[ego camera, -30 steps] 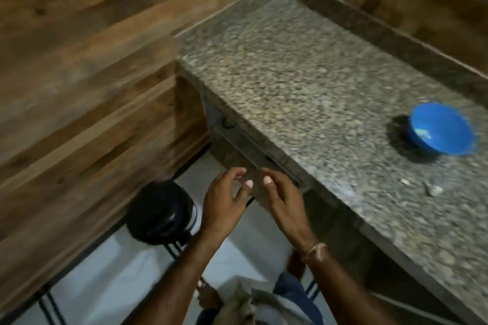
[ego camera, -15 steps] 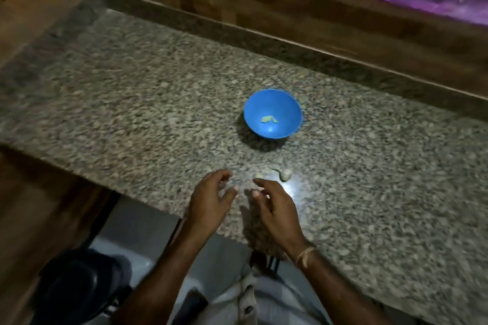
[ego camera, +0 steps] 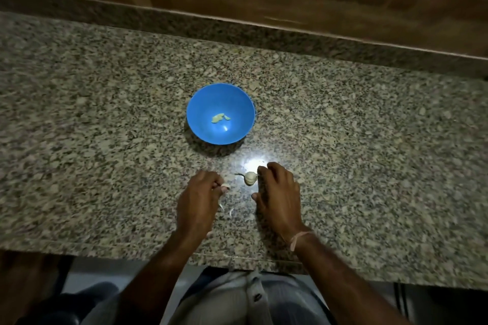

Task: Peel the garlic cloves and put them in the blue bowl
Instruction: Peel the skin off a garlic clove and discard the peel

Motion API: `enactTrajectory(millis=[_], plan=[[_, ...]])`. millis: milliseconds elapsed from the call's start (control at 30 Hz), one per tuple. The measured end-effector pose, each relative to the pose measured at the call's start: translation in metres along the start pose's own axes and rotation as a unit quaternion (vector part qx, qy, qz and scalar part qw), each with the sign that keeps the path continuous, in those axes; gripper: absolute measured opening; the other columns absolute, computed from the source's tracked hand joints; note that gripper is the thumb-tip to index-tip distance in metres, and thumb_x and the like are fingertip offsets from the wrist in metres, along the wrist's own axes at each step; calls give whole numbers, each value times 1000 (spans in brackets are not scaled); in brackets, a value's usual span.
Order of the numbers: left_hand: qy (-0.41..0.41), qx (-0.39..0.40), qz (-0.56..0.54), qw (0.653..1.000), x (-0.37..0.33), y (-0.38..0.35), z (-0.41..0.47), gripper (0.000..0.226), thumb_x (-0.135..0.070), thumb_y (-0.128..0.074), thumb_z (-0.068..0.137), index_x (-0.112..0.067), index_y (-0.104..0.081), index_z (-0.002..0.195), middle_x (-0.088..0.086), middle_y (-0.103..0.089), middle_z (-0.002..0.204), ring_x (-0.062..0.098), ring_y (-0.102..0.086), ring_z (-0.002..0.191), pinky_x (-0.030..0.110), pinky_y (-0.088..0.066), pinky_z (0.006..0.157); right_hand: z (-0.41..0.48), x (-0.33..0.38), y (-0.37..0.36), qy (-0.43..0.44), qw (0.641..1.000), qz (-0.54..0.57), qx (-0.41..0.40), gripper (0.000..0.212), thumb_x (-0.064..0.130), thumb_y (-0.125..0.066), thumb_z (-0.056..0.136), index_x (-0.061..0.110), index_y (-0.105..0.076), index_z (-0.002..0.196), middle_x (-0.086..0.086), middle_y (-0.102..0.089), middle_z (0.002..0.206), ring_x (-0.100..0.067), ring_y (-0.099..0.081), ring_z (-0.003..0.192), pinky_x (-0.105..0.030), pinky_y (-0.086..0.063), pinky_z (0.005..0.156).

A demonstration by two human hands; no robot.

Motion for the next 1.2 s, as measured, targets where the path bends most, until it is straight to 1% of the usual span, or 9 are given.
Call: enactTrajectory(millis=[300, 500, 700, 800, 900, 933, 1000, 1067, 1200], plan=[[-58, -133, -4, 989, -45, 58, 76, 10, -30, -76, 94, -26, -69, 100, -8, -64, 102, 15, -60, 96, 30, -37, 65, 1, 0, -2, -25, 999, -4, -20, 75, 31, -90, 77, 27, -53, 142, -1, -46, 149, -30, -47, 130, -45, -44, 95], [-99, -145, 15, 984, -53, 51, 73, 24, -18, -75, 93, -21, -68, 115, 0, -63, 112, 26, -58, 109, 40, -50, 73, -5, -5, -2, -23, 999, 24, -27, 70, 33, -84, 85, 27, -51, 146, -1, -44, 155, -29, -42, 137, -47, -44, 100], [-161, 68, 4, 985, -58, -37, 12, 39, -29, -69, 96, -26, -63, 134, -2, -54, 120, 22, -52, 112, 41, -51, 85, -6, -13, 0, -10, 988, 149, -47, 57, 21, -75, 89, 21, -58, 144, -3, -48, 156, -26, -44, 139, -38, -39, 108], [-122, 69, 9, 990, -54, -58, 12, 32, -14, -71, 93, -24, -69, 123, -3, -54, 111, 20, -54, 106, 38, -52, 78, -5, -23, 1, -1, 980, 197, -37, 56, 20, -77, 89, 18, -60, 143, -3, -51, 153, -24, -45, 140, -29, -34, 112], [-7, 63, -162, 985, -42, -65, 13, 20, -16, -71, 91, -24, -75, 108, -3, -66, 106, 14, -65, 95, 35, -55, 78, -7, -31, 10, 8, 960, 277, -31, 50, 21, -79, 89, 17, -64, 137, 1, -61, 141, -17, -55, 130, -29, -45, 109], [79, 82, -273, 955, -39, -66, 12, 17, -17, -71, 94, -25, -77, 107, 0, -72, 105, 15, -67, 93, 34, -57, 78, -9, -32, 16, -3, 944, 329, -30, 46, 17, -79, 90, 17, -66, 134, 3, -66, 134, -13, -61, 124, -31, -50, 105], [235, 141, -496, 824, -47, -71, 0, 17, -14, -65, 100, -21, -77, 110, 6, -76, 104, 17, -67, 88, 26, -58, 73, -13, -35, 27, -33, 901, 433, -17, 39, 6, -77, 91, 17, -71, 128, 4, -74, 121, -10, -71, 110, -30, -57, 96], [277, 164, -626, 710, -62, -68, -12, 26, -15, -59, 96, -11, -71, 119, 12, -76, 111, 18, -72, 91, 21, -60, 75, -17, -31, 37, -31, 866, 499, -8, 35, -1, -75, 92, 15, -74, 123, 3, -78, 116, -13, -74, 103, -27, -58, 90], [257, 158, -692, 655, -80, -59, -27, 45, -22, -65, 86, -8, -67, 129, 14, -73, 126, 19, -74, 105, 23, -61, 85, -21, -20, 54, 18, 838, 545, -5, 29, 3, -78, 91, 16, -77, 118, 3, -75, 118, -18, -74, 105, -37, -60, 90]])
Point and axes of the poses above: each hand's wrist, its own z-axis towards the middle knuckle, its own y-axis out of the back of the hand, x = y × z, the point moved 5 cm from there along z, towards the middle knuckle
